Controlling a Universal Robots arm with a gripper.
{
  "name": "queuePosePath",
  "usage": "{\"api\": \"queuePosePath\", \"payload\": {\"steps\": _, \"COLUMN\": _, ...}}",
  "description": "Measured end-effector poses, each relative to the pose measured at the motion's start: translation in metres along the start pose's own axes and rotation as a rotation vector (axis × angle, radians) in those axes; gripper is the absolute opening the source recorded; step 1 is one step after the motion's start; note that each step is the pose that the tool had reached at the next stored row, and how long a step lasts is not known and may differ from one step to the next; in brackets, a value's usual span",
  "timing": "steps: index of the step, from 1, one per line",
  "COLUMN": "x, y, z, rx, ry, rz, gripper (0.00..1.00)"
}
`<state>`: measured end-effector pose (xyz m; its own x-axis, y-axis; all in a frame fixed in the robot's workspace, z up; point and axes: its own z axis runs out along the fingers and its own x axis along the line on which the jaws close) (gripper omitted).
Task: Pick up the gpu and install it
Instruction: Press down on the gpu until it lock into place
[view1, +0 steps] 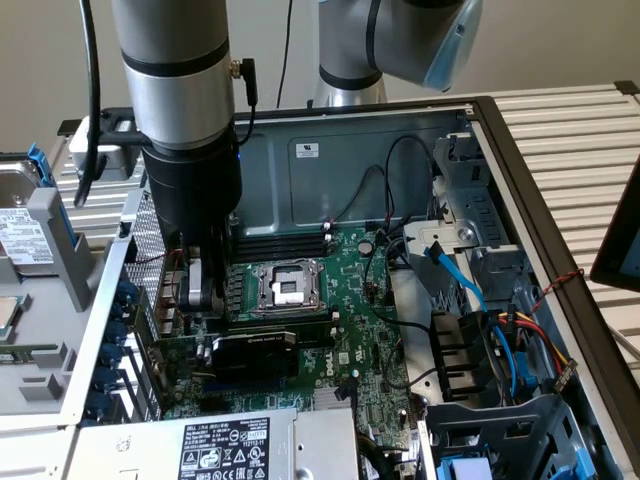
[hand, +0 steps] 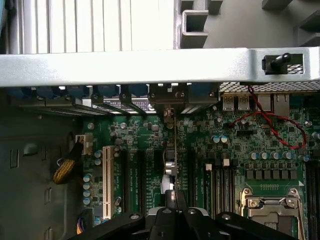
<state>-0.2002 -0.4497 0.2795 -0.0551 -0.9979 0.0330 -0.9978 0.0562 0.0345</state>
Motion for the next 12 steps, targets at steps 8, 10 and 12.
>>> {"api": "queuePosePath", "payload": {"steps": 8, "x": -0.0017, "y": 0.0012, "z": 0.0059, "rx": 0.0138, "ry": -0.0010, "rz": 0.005, "gripper": 0.11}}
{"api": "queuePosePath", "payload": {"steps": 10, "x": -0.0017, "y": 0.0018, "z": 0.0062, "rx": 0.0140, "ry": -0.0010, "rz": 0.006, "gripper": 0.11}}
{"api": "queuePosePath", "payload": {"steps": 12, "x": -0.0017, "y": 0.0021, "z": 0.0068, "rx": 0.0154, "ry": -0.0012, "rz": 0.006, "gripper": 0.11}}
